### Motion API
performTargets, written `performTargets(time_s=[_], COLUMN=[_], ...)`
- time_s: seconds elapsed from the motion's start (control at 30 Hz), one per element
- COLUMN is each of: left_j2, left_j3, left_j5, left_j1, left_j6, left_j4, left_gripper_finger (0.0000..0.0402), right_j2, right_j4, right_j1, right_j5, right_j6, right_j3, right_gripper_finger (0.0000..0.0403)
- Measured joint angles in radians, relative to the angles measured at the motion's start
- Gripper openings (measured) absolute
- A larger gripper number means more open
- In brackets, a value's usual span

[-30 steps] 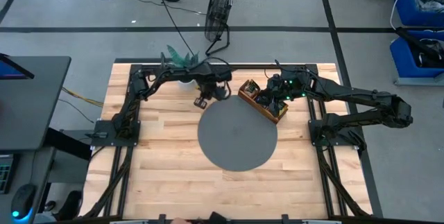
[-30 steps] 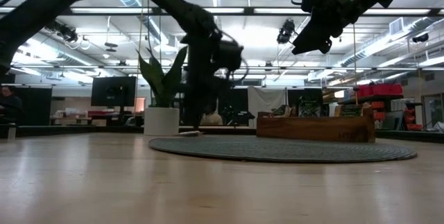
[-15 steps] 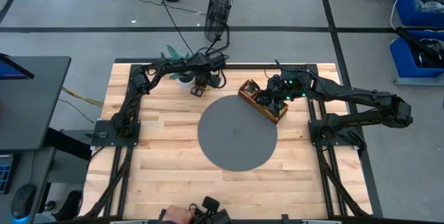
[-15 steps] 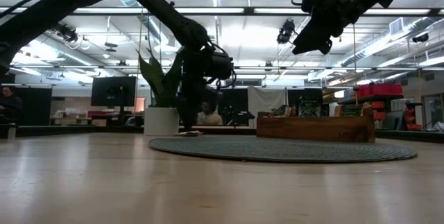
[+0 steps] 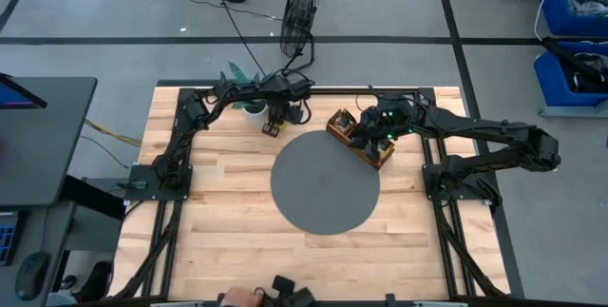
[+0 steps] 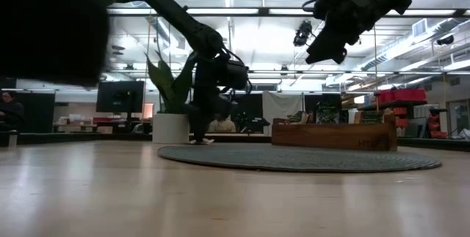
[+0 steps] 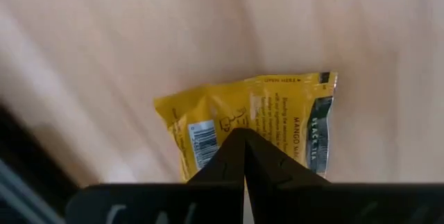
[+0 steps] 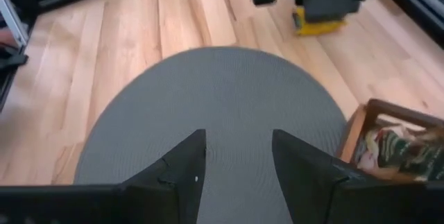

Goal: Pick & Place Tea
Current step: Put the yellow tea bag into the right section of the wooden organizer

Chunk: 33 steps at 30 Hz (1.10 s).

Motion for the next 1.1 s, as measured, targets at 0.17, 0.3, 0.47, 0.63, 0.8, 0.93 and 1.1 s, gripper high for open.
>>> performTargets(time_s=[0.17,0.3,0.47,0.63,0.8,0.93,1.1], left_j2=[0.007,0.009,-0.018,-0.064,-0.111,-0.114,-0.116], left_j3=[0.021,0.025,0.025,0.041,0.048,0.047,0.000], left_j5=[0.147,0.168,0.147,0.142,0.136,0.137,0.130], left_j1=[-0.006,-0.034,-0.080,-0.115,-0.120,-0.117,-0.119], left_j6=[-0.023,-0.030,-0.101,-0.185,-0.258,-0.293,-0.307], left_j4=[-0.177,-0.215,-0.197,-0.201,-0.213,-0.257,-0.292], left_gripper_finger=[0.0002,0.0002,0.0002,0.0010,0.0049,0.0104,0.0189], right_j2=[0.001,0.001,0.001,0.001,0.001,0.001,0.000], right_j4=[0.004,0.008,0.008,0.009,0.009,0.008,0.007], right_j1=[0.000,0.000,0.000,0.000,0.000,0.011,0.041], right_j5=[0.000,0.001,0.000,0.000,-0.016,-0.018,-0.018], right_j6=[0.000,-0.001,-0.002,-0.004,-0.003,0.000,0.000], right_j3=[0.000,0.000,0.000,0.000,0.000,0.000,0.000], right_gripper_finger=[0.0174,0.0174,0.0174,0.0174,0.0174,0.0174,0.0174])
